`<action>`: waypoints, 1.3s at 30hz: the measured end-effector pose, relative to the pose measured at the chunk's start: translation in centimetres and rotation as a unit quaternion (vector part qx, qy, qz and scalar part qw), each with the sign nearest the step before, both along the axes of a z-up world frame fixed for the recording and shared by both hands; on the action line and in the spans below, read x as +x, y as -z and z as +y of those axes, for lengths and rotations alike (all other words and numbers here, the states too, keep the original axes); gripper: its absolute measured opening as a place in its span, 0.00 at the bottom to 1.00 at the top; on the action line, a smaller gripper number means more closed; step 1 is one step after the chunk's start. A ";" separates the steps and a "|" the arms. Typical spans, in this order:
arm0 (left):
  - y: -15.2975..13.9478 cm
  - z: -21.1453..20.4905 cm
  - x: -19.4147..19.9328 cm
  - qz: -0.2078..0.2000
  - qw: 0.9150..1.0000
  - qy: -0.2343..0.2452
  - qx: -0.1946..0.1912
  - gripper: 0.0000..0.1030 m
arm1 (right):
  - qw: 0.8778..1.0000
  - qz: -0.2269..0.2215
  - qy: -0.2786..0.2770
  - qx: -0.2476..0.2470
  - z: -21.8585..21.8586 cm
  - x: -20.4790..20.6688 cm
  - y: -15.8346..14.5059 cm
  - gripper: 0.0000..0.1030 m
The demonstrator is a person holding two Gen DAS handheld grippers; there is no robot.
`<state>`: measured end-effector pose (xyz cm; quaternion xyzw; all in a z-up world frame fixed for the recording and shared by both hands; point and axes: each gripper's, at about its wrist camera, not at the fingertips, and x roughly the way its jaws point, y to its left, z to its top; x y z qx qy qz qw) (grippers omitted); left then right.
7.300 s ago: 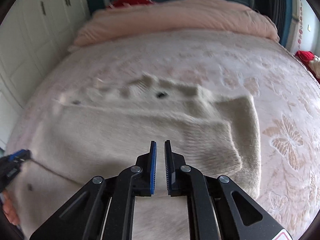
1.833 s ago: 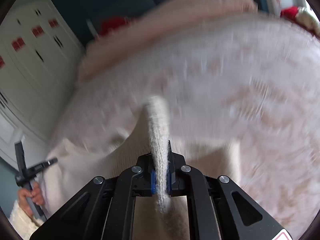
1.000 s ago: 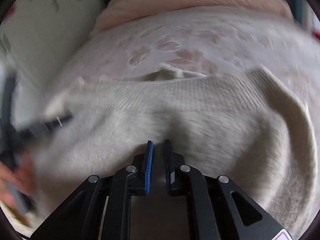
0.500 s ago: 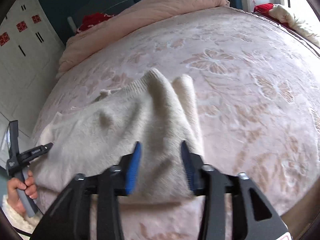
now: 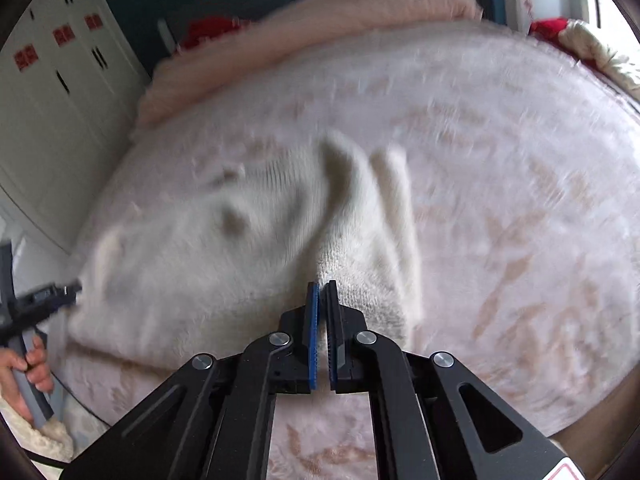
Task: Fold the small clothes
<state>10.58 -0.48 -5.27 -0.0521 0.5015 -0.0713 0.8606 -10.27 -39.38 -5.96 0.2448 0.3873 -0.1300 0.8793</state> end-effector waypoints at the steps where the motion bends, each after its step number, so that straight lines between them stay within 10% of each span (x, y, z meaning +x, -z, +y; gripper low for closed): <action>1: -0.1 1.0 -0.2 0.000 1.000 -0.010 -0.002 0.40 | 1.000 -0.009 0.004 -0.002 -0.4 -0.5 -0.6 0.03; 7: 5.6 2.8 0.1 0.061 0.997 -0.014 0.038 0.34 | 0.992 0.119 0.034 0.012 -3.7 -0.7 7.8 0.00; 10: 5.4 2.8 -0.7 0.041 0.998 -0.009 0.038 0.30 | 0.994 0.075 0.059 0.049 -4.4 -2.5 6.6 0.03; 12: 5.2 3.1 -0.6 0.045 0.999 -0.008 0.030 0.29 | 0.997 0.043 0.054 0.045 -4.1 -2.9 4.3 0.15; 14: 5.5 3.2 -0.2 0.052 0.998 -0.008 0.026 0.29 | 0.998 0.026 0.033 0.046 -3.8 -2.4 3.2 0.57; 15: 5.6 3.2 -0.1 0.054 0.998 -0.008 0.027 0.29 | 0.999 0.024 0.022 0.044 -3.4 -1.7 3.1 0.63; 18: 5.7 3.1 0.0 0.054 0.998 -0.012 0.036 0.29 | 0.998 0.046 -0.014 0.050 -1.8 0.3 5.0 0.57; 20: 5.6 2.9 -0.1 0.053 0.998 -0.011 0.044 0.29 | 0.997 0.072 -0.019 0.036 -1.2 1.2 6.3 0.15; 26: 5.7 2.5 -0.1 0.052 0.996 0.003 0.068 0.30 | 0.999 0.050 -0.009 -0.006 -1.9 -0.6 3.3 0.09; 29: 5.3 1.9 -0.3 0.040 0.996 0.010 0.078 0.31 | 0.995 0.091 -0.032 0.020 -2.7 -0.1 6.8 0.13; 33: 1.0 1.2 -1.1 -0.005 0.999 0.029 0.044 0.36 | 0.999 0.042 -0.017 0.005 -2.8 0.4 2.1 0.31; 35: -0.9 0.1 -0.3 -0.024 0.998 0.044 0.031 0.46 | 1.000 0.009 -0.022 0.004 -2.9 1.9 -0.2 0.62; 39: -2.3 -3.8 4.6 -0.027 0.997 0.075 -0.005 0.61 | 0.999 0.022 -0.032 -0.033 -3.7 8.6 -0.6 0.63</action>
